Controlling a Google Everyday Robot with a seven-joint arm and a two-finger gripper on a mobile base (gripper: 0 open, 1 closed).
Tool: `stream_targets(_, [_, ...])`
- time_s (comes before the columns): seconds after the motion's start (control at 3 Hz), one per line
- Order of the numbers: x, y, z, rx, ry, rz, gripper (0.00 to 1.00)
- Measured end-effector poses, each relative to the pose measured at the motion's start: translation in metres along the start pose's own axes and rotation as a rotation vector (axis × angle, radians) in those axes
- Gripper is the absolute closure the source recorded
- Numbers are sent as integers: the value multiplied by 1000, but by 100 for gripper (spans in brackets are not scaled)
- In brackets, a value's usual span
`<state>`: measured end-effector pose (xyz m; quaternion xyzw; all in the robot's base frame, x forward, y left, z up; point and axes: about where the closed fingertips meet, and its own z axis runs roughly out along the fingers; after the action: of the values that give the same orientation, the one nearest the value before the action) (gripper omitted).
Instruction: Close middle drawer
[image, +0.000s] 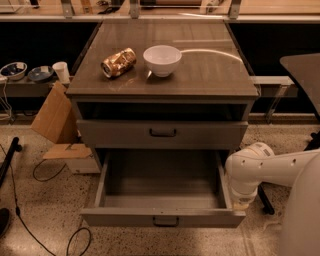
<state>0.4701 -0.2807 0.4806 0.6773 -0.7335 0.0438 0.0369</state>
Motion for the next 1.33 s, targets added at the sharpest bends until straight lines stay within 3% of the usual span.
stream_targets(0.67, [43, 0, -9, 12, 46, 47, 100])
stream_targets(1.33, [55, 34, 12, -90, -2, -19, 100])
